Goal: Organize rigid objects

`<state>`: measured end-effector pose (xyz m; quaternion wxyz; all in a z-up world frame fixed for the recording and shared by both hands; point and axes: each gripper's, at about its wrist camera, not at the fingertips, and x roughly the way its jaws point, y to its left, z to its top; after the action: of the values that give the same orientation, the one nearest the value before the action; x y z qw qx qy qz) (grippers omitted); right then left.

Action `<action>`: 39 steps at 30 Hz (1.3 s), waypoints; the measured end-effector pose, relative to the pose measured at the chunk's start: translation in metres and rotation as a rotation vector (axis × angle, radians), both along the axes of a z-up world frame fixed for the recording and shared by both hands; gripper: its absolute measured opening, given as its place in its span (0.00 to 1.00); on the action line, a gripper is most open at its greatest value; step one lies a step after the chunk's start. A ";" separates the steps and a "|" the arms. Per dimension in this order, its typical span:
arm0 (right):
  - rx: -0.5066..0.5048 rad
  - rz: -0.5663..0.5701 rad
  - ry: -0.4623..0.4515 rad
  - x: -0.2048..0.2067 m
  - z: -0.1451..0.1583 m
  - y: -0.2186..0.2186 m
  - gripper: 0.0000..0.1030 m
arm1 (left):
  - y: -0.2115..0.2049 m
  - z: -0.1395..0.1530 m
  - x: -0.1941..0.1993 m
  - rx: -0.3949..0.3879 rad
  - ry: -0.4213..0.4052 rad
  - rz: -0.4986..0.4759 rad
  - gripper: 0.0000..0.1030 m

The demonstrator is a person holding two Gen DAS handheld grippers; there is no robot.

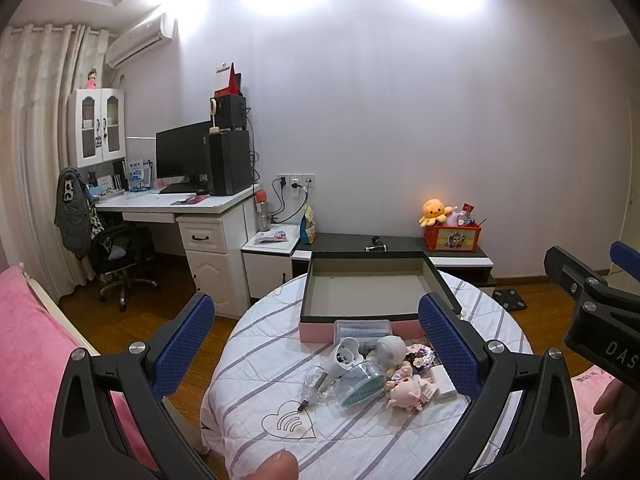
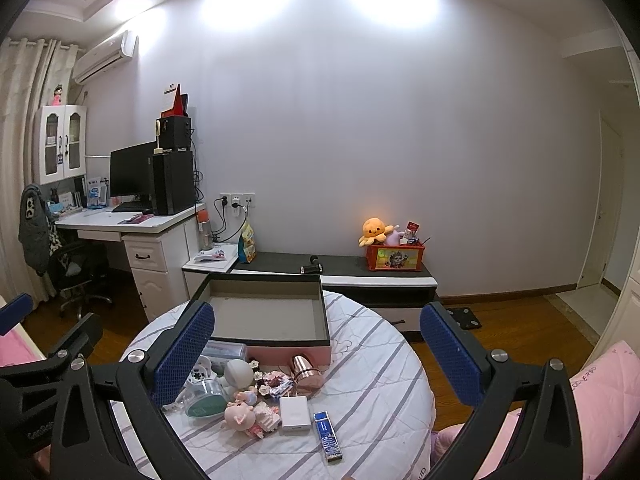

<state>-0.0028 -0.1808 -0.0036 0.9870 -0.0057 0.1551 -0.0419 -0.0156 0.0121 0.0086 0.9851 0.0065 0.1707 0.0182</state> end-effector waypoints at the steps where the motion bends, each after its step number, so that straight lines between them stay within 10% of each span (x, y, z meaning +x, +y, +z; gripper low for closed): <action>1: 0.001 0.001 0.001 0.000 0.000 0.000 1.00 | 0.000 0.000 0.000 0.000 0.001 0.001 1.00; 21: 0.005 0.015 0.046 0.016 -0.013 0.002 1.00 | 0.006 -0.018 0.014 -0.004 0.043 0.016 1.00; 39: 0.012 0.020 0.295 0.068 -0.096 -0.012 1.00 | 0.015 -0.110 0.073 -0.006 0.308 0.037 1.00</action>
<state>0.0648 -0.1926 -0.0999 0.9539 -0.0076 0.2986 -0.0297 0.0577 0.0272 -0.1015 0.9468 0.0031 0.3199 0.0346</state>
